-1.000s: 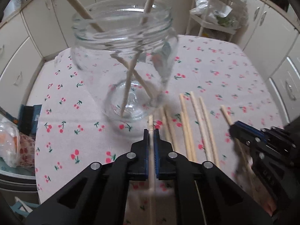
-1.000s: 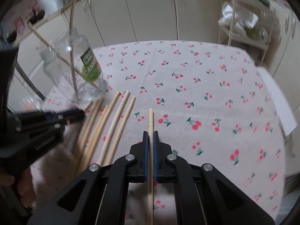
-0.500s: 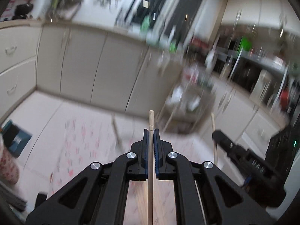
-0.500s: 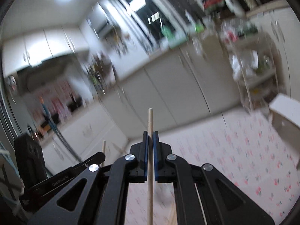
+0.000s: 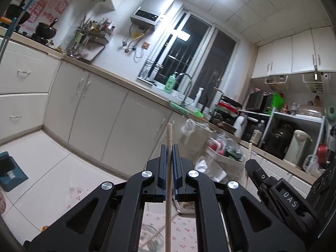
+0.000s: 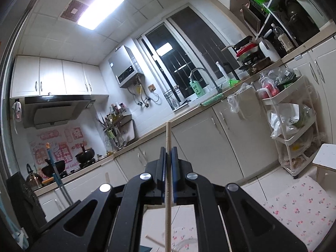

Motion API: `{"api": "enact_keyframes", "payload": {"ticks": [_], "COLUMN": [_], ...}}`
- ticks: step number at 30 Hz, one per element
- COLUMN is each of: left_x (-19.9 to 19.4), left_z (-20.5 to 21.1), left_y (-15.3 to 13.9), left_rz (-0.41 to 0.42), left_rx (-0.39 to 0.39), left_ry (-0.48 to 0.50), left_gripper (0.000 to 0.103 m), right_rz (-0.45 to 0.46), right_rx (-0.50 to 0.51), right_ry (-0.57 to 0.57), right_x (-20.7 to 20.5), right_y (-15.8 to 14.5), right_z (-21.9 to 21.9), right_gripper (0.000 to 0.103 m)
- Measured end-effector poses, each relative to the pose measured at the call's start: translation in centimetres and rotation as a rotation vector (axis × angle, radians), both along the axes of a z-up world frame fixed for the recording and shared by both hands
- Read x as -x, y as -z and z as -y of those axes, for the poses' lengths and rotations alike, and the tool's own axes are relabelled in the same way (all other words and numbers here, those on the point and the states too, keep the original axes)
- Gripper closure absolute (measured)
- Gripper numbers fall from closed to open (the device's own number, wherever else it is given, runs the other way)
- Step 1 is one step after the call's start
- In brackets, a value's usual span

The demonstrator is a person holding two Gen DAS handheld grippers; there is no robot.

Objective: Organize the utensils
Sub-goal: 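Lift both held sticks upright above the glass jar, then open both grippers to drop the sticks into the glass jar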

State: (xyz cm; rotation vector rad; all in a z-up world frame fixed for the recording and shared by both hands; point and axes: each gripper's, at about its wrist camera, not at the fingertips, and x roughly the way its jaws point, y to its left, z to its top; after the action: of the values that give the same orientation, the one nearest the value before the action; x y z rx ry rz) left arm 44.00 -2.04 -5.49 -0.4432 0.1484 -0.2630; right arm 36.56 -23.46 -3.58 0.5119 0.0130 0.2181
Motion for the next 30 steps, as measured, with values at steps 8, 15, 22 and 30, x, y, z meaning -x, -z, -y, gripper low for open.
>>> {"api": "enact_keyframes", "payload": {"ticks": [8,15,22,30], "left_x": [-4.1,-5.1,-5.6,-5.3], "left_z": [-0.7,0.8,1.8,1.8], "left_y": [1.9,3.2,5.1,6.9], "left_rz": [0.005,0.050,0.039,0.000], "left_rx": [0.024,-0.036,-0.080,-0.098], "left_ry": [-0.077,-0.122,-0.134,-0.127], "left_gripper": [0.098,0.098,0.098,0.098], "right_rz": [-0.017,-0.007,-0.013,-0.045], "right_rx": [0.014,0.046,0.059,0.065], "right_ry": [-0.009,-0.002,0.003,-0.004], "right_x": [-3.7,-5.7,-6.5,-5.9], "right_y": [2.7,4.6,6.7,8.5], "right_z": [-0.8,-1.9,-2.4,-2.6], "right_gripper": [0.097,0.097,0.097,0.097]}}
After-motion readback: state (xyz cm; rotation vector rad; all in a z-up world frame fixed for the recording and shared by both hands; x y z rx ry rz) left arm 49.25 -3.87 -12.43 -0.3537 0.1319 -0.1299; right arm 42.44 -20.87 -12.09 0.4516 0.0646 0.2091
